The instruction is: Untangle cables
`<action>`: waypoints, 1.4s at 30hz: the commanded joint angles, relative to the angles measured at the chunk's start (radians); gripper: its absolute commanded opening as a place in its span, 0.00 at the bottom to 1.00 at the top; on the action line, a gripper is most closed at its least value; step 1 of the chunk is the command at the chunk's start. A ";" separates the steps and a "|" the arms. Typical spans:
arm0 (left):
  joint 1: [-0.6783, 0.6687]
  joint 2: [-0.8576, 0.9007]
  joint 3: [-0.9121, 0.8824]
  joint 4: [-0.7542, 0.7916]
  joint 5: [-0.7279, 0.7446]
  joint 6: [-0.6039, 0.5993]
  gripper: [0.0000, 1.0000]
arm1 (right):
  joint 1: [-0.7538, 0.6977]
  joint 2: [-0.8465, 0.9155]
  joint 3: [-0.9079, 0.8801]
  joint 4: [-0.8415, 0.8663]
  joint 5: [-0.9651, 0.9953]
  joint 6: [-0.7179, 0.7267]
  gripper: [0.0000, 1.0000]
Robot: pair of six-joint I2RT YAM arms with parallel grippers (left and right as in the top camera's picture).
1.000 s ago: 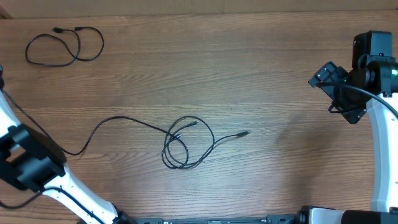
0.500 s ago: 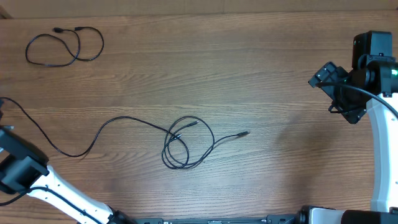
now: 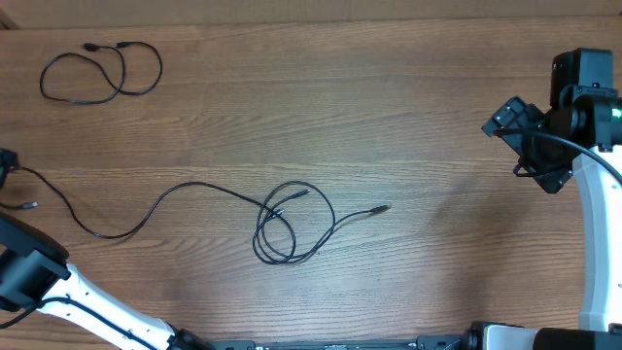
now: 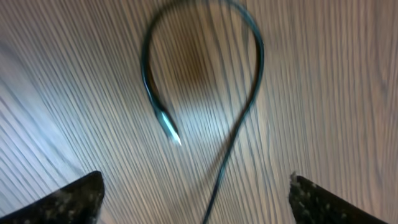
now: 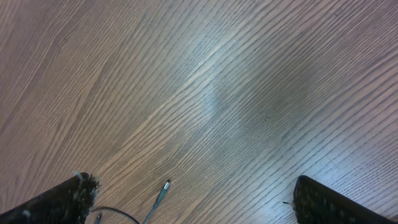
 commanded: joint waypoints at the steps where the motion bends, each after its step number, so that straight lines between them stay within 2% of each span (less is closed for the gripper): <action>1: -0.013 -0.007 0.006 -0.074 0.061 0.016 0.96 | -0.001 -0.001 -0.005 0.005 0.010 -0.001 1.00; 5: -0.032 -0.006 0.003 -0.161 0.032 0.016 0.98 | -0.001 -0.001 -0.005 0.005 0.010 -0.001 1.00; 9: -0.059 -0.006 -0.009 -0.245 0.024 0.016 0.96 | -0.001 -0.001 -0.005 0.005 0.010 -0.001 1.00; 12: -0.079 -0.006 -0.026 -0.279 -0.004 0.015 0.96 | -0.001 -0.001 -0.005 0.005 0.010 -0.001 1.00; 13: -0.090 -0.006 -0.034 -0.294 -0.015 0.015 1.00 | -0.001 -0.001 -0.005 0.005 0.010 -0.001 1.00; 19: -0.120 -0.006 -0.035 -0.360 -0.014 0.017 0.99 | -0.001 -0.001 -0.005 0.005 0.010 -0.001 1.00; 24: -0.149 -0.006 -0.035 -0.419 -0.013 0.150 0.99 | -0.001 -0.001 -0.005 0.005 0.010 -0.001 1.00; 33: -0.150 -0.015 -0.035 -0.487 0.039 0.171 0.99 | -0.001 -0.001 -0.005 0.005 0.010 -0.001 1.00; 39: -0.153 -0.129 -0.054 -0.487 0.130 0.199 1.00 | -0.001 -0.001 -0.005 0.005 0.010 -0.001 1.00; 42: -0.178 -0.276 -0.160 -0.486 0.133 0.202 0.99 | -0.001 -0.001 -0.005 0.005 0.010 -0.001 1.00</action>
